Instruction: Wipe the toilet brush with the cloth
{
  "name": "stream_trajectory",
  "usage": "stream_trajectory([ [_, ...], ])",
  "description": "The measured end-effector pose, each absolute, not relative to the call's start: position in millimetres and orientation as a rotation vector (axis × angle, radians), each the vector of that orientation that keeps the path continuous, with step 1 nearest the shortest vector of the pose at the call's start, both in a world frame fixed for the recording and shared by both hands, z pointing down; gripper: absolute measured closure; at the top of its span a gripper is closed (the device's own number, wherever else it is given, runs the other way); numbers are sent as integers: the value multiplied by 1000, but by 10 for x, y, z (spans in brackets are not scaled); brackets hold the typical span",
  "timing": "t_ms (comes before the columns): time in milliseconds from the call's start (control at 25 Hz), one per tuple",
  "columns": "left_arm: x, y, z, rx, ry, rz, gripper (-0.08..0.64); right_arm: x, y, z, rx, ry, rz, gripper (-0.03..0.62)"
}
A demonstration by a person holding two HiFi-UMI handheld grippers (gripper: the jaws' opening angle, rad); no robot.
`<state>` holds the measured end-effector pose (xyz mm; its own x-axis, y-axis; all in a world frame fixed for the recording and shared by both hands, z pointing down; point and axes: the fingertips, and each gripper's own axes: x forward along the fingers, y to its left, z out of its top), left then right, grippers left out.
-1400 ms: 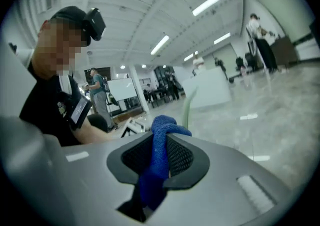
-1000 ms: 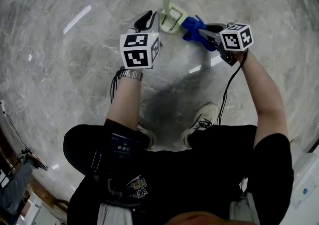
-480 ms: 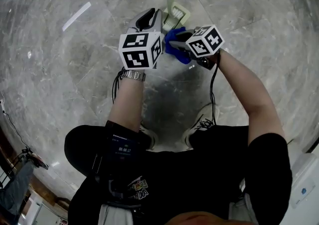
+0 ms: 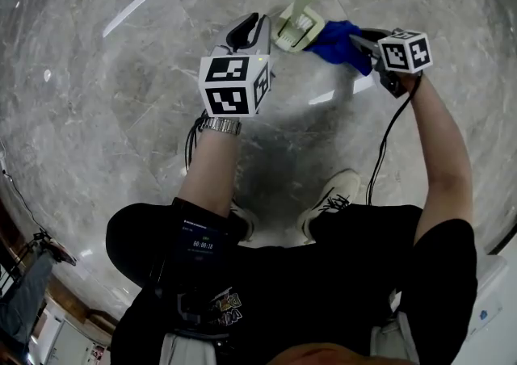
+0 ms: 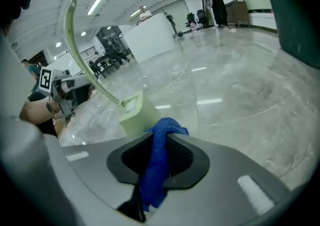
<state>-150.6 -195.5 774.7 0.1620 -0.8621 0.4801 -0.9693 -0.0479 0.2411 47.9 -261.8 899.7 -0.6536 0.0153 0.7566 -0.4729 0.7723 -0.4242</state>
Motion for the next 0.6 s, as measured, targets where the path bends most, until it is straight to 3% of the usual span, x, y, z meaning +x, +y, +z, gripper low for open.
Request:
stream_trajectory([
  [240,-1581,-1918,7822,1908,-1730,279,502,-282,-3166,8644,347,-2295,613,515],
  [600,-1808,-1726,7866,1853,-1753,295,503,-1606,-2919,8374,-7,-2418,528,515],
])
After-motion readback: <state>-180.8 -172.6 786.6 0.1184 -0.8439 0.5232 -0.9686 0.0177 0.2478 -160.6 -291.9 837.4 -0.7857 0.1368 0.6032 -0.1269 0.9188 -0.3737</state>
